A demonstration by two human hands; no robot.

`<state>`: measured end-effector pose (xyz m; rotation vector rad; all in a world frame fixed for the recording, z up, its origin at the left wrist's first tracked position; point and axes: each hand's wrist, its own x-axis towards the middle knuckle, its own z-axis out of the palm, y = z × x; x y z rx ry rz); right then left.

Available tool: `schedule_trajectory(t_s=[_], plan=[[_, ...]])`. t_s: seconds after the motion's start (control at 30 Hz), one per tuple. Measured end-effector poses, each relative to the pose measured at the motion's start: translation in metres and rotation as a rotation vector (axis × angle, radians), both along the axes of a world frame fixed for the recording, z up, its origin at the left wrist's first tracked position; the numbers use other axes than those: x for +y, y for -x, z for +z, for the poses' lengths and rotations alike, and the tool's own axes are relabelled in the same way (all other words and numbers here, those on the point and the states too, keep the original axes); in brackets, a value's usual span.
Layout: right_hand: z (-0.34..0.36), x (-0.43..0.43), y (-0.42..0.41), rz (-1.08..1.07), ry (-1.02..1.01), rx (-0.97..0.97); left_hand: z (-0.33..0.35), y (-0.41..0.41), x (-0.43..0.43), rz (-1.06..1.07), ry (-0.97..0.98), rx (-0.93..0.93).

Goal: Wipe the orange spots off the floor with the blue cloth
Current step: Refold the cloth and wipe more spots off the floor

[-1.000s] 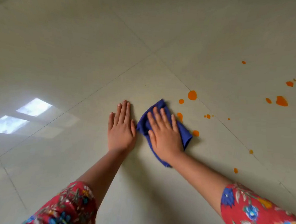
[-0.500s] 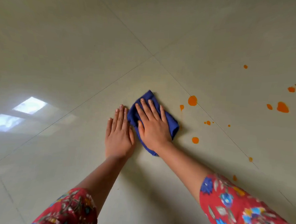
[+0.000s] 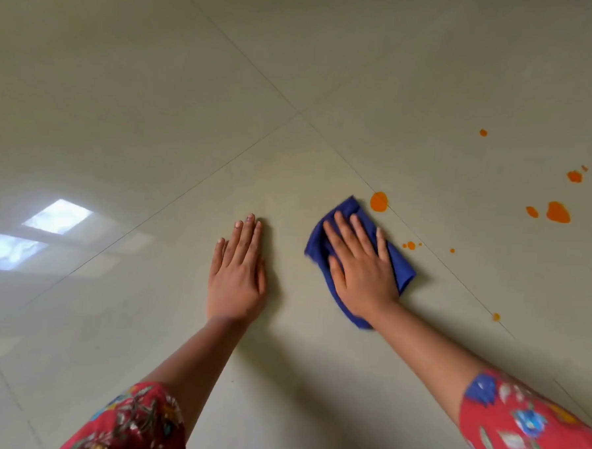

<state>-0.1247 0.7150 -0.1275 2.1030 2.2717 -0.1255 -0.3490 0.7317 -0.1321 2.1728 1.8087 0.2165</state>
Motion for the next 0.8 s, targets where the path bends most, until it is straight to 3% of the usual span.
schedule_trajectory(t_s=[0.07, 0.17, 0.23, 0.27, 0.37, 0.47, 0.57, 0.63, 0.8], plan=[[0.003, 0.022, 0.017, -0.116, -0.008, 0.008, -0.001, 0.0, 0.0, 0.006, -0.01, 0.008], [-0.001, -0.021, 0.035, 0.263, 0.043, 0.022, -0.001, 0.002, 0.0, 0.028, -0.01, -0.006], [0.001, -0.055, 0.005, 0.438, 0.1, 0.042, 0.0, 0.002, 0.0, 0.029, -0.01, 0.004], [0.0, -0.059, -0.015, 0.425, 0.08, 0.007, 0.001, 0.001, 0.001, 0.025, -0.003, 0.009], [0.0, -0.031, -0.049, 0.101, 0.035, -0.047, 0.002, 0.0, 0.001, 0.039, 0.001, 0.017], [0.004, -0.014, -0.011, -0.045, -0.009, 0.011, 0.002, 0.001, 0.002, 0.053, 0.012, 0.006], [-0.003, -0.07, 0.001, 0.327, 0.052, 0.039, 0.003, 0.001, 0.001, 0.027, -0.001, 0.005], [0.0, -0.094, -0.031, 0.424, 0.061, 0.026, 0.003, 0.0, 0.0, -0.005, -0.015, 0.01], [0.004, -0.047, -0.06, -0.091, 0.006, -0.019, 0.008, -0.024, 0.0, -0.015, -0.037, -0.066]])
